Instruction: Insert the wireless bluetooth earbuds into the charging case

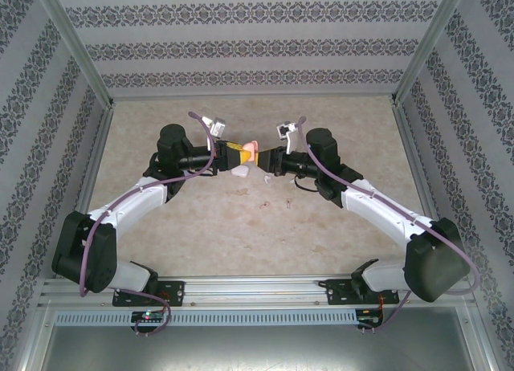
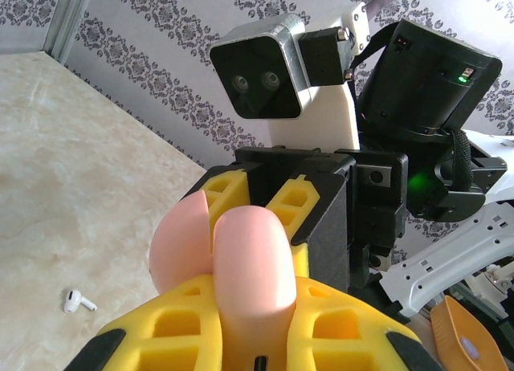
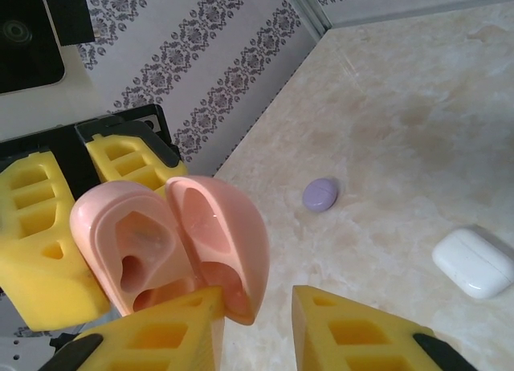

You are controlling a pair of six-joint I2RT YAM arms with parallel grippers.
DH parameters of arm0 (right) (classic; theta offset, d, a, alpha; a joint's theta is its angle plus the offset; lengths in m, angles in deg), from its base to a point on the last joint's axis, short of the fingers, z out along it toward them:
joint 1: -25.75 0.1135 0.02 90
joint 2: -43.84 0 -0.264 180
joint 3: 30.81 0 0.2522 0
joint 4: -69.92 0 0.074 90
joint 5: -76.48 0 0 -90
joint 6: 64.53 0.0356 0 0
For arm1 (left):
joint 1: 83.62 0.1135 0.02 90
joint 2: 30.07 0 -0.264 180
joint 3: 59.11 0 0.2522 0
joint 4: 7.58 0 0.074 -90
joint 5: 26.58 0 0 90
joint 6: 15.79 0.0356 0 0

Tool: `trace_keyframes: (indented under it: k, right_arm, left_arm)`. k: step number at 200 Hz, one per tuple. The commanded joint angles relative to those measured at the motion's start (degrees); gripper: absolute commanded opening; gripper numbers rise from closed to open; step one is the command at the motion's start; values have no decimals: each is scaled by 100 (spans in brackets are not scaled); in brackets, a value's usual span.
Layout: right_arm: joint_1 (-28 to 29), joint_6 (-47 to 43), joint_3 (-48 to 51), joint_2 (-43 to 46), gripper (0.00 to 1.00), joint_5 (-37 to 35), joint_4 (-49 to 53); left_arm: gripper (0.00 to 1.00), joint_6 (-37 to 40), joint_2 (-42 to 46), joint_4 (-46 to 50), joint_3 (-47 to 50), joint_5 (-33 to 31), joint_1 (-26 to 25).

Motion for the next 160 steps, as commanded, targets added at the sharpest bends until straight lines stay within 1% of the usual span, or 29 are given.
trace_keyframes:
  k: [1, 57, 78, 106, 126, 150, 160]
  right_arm:
    - [-66, 40, -141, -36, 27, -151, -252]
    - [-141, 145, -195, -52, 26, -70, -361]
    - [-144, 165, -221, -96, 23, -34, -386]
    - [-122, 187, -256, -147, 18, 47, -408]
    - [-85, 161, -324, -188, 11, 156, -412]
    - [-2, 99, -439, -224, 0, 251, -342]
    - [25, 62, -476, -241, 0, 251, -285]
  left_arm:
    - [0, -30, 79, -271, -149, 194, -12]
    - [0, -4, 76, -240, -122, 190, -12]
    - [0, -4, 73, -233, -131, 188, -21]
    - [0, 3, 39, -200, -157, 179, -38]
    - [0, 22, 2, -146, -192, 178, -67]
    - [0, 40, -65, -73, -227, 144, -64]
    - [0, 40, -93, -60, -236, 111, -70]
